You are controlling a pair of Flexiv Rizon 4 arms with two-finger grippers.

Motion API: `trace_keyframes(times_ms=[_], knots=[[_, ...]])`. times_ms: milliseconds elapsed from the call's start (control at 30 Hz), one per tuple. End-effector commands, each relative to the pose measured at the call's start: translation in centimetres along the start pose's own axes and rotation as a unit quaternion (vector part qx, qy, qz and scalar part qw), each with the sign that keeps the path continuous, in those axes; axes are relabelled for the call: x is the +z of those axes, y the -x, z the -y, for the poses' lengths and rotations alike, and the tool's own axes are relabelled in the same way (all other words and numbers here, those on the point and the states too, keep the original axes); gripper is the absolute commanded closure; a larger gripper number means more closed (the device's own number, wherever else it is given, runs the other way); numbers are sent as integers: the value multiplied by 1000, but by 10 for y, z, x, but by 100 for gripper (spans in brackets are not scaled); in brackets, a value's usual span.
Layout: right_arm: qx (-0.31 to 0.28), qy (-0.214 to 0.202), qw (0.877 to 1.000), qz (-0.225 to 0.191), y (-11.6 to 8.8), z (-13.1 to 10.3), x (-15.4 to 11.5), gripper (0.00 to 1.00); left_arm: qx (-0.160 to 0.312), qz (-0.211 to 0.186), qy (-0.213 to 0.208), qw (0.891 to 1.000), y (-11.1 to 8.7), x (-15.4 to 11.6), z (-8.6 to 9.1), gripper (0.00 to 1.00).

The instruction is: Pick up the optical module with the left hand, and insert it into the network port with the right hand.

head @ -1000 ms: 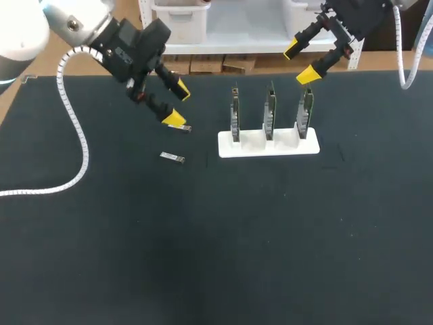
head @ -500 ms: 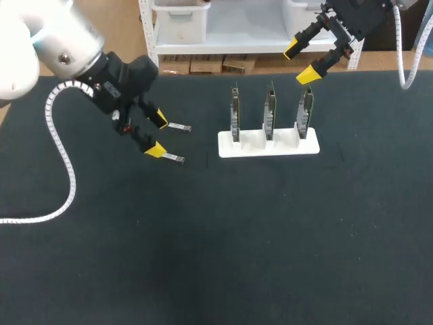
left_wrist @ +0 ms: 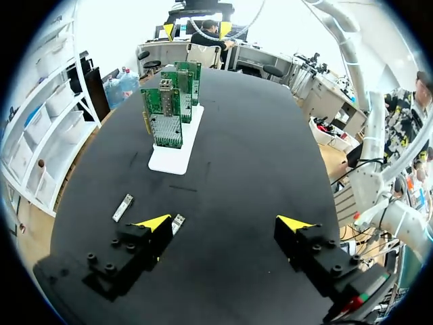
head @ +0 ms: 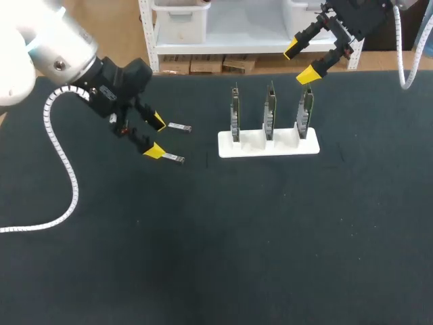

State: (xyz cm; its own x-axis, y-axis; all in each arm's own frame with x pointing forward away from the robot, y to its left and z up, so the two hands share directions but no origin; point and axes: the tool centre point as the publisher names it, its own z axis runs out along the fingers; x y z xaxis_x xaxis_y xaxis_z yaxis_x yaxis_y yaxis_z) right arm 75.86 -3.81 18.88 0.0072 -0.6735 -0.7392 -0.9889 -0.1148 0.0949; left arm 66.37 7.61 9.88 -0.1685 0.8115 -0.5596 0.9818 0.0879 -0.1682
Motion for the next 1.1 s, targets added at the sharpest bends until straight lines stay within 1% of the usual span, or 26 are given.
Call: trace_keyframes(times_ms=[33, 67, 100, 167, 233, 300, 367, 433, 533, 800, 933, 1033, 1100], knots=[[0, -1, 1000, 0, 0, 0, 0, 0, 19, -77, -6, 997, 12, 0, -4, 0], [0, -1, 1000, 0, 0, 0, 0, 0, 22, -110, -13, 994, 15, 1, -7, 0], [0, -1, 1000, 0, 0, 0, 0, 0, 28, -127, -17, 991, 17, 2, -10, 0], [0, -1, 1000, 0, 0, 0, 0, 0, 42, -123, -29, 991, 18, 2, -14, 0], [0, -1, 1000, 0, 0, 0, 0, 0, 37, -145, -39, 988, 16, 1, -18, 0], [0, -1, 1000, 0, 0, 0, 0, 0, 37, -155, -41, 986, 14, -1, -20, 0], [0, -1, 1000, 0, 0, 0, 0, 0, 43, -178, -42, 982, 13, -2, -21, 0], [0, -1, 1000, 0, 0, 0, 0, 0, 53, -193, -45, 979, 10, -1, -23, 0], [0, -1, 1000, 0, 0, 0, 0, 0, 71, -193, -46, 977, 4, 5, -27, 0], [0, -1, 1000, 0, 0, 0, 0, 0, 86, -207, -43, 974, -8, 19, -31, 0], [0, -1, 1000, 0, 0, 0, 0, 0, 87, -206, -46, 974, -14, 24, -30, 0], [0, -1, 1000, 0, 0, 0, 0, 0, 68, -187, -47, 979, -16, 23, -28, 0], [0, -1, 1000, 0, 0, 0, 0, 0, 68, -187, -47, 979, -16, 23, -28, 0]])
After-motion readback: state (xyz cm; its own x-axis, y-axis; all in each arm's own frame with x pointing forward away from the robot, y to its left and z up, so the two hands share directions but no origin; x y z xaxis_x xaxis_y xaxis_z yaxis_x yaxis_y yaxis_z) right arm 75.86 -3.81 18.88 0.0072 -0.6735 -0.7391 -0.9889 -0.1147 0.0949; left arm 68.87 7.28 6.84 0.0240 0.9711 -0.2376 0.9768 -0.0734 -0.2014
